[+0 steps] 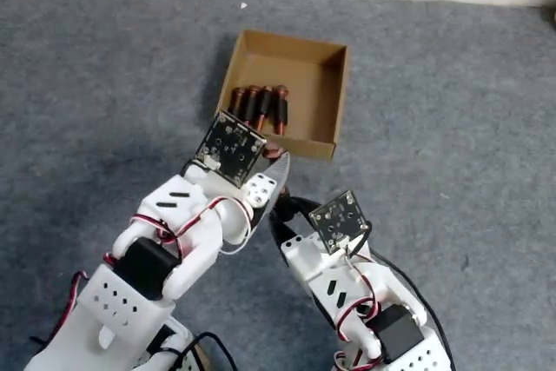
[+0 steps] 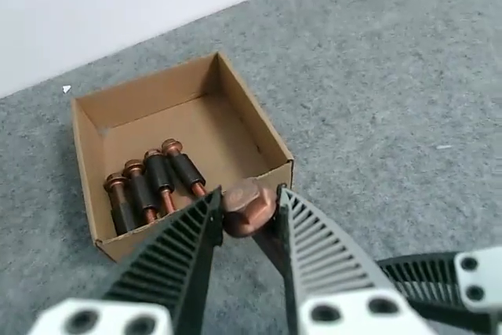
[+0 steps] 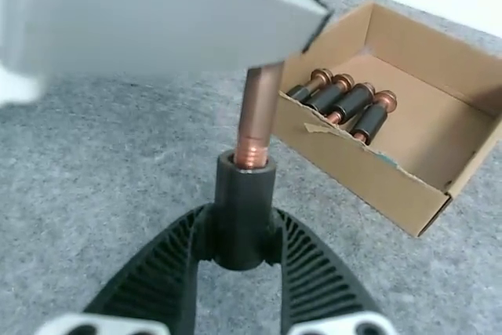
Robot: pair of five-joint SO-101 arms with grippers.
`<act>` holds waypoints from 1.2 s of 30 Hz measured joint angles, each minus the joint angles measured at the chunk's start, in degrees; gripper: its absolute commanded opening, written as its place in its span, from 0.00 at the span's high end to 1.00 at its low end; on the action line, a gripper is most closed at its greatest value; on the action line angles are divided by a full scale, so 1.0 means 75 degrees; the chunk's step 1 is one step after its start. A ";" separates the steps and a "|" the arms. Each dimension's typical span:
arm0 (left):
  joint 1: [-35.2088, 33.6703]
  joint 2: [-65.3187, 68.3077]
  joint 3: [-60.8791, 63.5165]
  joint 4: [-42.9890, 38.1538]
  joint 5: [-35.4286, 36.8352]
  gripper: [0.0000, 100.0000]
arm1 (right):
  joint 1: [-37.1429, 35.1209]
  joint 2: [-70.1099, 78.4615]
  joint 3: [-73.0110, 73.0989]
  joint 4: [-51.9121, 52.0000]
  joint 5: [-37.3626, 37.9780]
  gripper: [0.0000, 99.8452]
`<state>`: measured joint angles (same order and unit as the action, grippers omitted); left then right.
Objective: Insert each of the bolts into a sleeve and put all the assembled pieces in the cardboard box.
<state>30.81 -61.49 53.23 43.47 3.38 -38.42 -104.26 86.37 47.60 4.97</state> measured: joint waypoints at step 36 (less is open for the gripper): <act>-0.2321 -0.3329 0.0539 0.2555 -0.0574 0.99 | 0.1536 0.0012 0.0070 0.0000 0.0012 0.99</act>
<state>13.41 -86.46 57.27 62.64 -0.92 -26.90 -104.18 86.90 47.60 5.05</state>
